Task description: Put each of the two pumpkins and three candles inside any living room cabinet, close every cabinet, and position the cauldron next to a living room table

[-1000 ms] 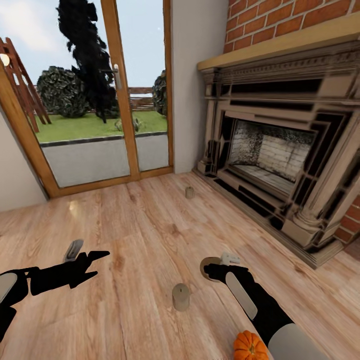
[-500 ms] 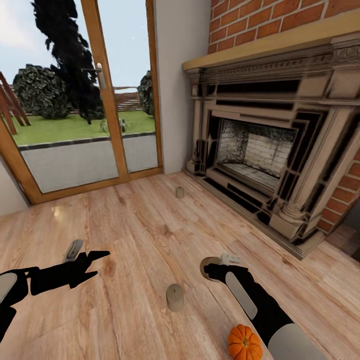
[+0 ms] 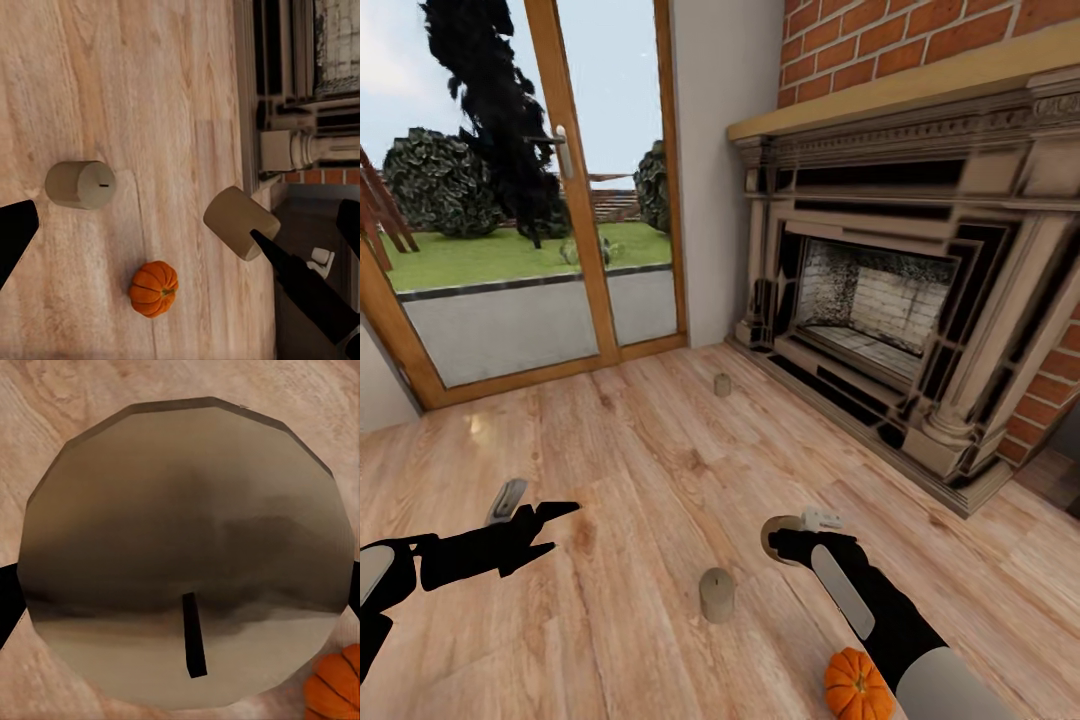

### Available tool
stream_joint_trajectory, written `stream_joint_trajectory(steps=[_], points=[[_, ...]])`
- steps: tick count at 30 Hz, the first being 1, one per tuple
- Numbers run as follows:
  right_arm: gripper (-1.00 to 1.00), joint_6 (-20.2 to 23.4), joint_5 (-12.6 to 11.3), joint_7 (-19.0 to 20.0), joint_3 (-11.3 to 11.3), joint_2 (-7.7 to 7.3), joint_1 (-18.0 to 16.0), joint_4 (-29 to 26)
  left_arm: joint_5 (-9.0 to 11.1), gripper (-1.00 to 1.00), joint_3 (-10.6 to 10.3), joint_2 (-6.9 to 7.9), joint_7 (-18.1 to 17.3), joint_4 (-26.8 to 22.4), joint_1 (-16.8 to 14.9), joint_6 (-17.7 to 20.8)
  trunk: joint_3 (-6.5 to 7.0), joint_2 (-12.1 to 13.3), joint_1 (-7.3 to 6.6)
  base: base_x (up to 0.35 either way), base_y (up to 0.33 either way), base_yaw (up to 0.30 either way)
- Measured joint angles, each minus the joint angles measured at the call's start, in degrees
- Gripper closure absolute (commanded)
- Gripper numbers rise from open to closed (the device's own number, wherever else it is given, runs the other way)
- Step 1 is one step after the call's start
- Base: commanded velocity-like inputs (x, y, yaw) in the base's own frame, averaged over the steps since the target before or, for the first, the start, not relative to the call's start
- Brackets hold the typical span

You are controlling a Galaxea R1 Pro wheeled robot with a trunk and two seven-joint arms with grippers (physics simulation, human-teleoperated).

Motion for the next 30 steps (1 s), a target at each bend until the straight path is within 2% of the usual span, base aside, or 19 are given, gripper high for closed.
stream_joint_trajectory(steps=[8,12,22,30], points=[[1.0,-0.01,-0.02,0.0,-0.01,-0.02,0.02,0.04,0.07,-1.0,-0.02,-0.01,0.0,0.01,-0.01,0.0,0.0,0.0,0.0,0.0,0.267,-0.218],[1.0,0.02,-0.02,-0.01,-0.02,-0.01,0.02,0.07,-0.01,-1.0,-0.02,-0.01,-0.01,0.04,-0.01,0.0,0.0,0.0,0.0,0.0,0.064,-0.273],[1.0,0.01,0.0,-0.01,-0.01,0.08,0.01,0.23,-0.14,-1.0,0.0,-0.01,-0.06,0.02,0.02,-0.01,0.0,0.0,0.0,0.001,0.008,-0.03],[1.0,-0.01,-0.04,0.0,-0.01,0.02,0.02,0.22,-0.15,-1.0,-0.02,-0.01,0.04,0.02,0.0,0.0,0.0,0.0,-0.02,0.116,0.184,-0.131]])
